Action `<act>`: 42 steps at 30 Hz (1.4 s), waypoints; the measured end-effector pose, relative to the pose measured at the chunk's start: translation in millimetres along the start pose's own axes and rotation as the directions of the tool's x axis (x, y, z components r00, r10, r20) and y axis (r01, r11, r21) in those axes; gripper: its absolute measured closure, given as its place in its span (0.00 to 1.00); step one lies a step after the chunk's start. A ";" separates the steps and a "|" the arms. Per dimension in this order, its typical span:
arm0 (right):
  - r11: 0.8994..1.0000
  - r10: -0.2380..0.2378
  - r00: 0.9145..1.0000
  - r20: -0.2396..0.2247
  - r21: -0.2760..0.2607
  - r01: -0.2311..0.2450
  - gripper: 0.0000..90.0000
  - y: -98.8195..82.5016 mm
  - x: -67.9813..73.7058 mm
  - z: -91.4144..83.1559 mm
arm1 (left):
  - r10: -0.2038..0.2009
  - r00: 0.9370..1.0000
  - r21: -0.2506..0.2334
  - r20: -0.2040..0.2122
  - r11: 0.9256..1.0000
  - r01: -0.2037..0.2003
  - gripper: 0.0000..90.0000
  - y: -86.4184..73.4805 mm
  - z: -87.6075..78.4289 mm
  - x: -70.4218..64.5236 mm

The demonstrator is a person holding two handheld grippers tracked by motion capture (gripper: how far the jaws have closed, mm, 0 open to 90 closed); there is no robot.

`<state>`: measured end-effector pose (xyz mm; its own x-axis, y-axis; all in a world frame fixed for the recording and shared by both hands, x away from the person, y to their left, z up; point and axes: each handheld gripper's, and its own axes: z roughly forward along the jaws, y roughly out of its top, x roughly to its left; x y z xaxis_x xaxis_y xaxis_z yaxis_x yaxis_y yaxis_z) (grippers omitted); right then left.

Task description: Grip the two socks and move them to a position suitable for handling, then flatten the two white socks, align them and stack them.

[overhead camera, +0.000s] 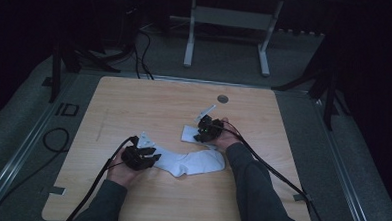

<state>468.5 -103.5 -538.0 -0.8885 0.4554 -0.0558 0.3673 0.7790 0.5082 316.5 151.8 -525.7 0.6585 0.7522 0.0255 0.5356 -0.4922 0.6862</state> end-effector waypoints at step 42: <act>0.995 -0.016 0.997 0.076 -0.093 0.023 0.92 4.7 0.4 -54.3 | -0.019 1.000 -0.004 -0.016 1.000 0.019 0.74 -1.4 -4.4 5.0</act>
<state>454.9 -123.1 -488.9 -0.8708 0.4745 -0.1286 0.3200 0.7456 0.5845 316.7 158.1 -523.3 0.6397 0.7683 0.0245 0.5457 -0.4764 0.6894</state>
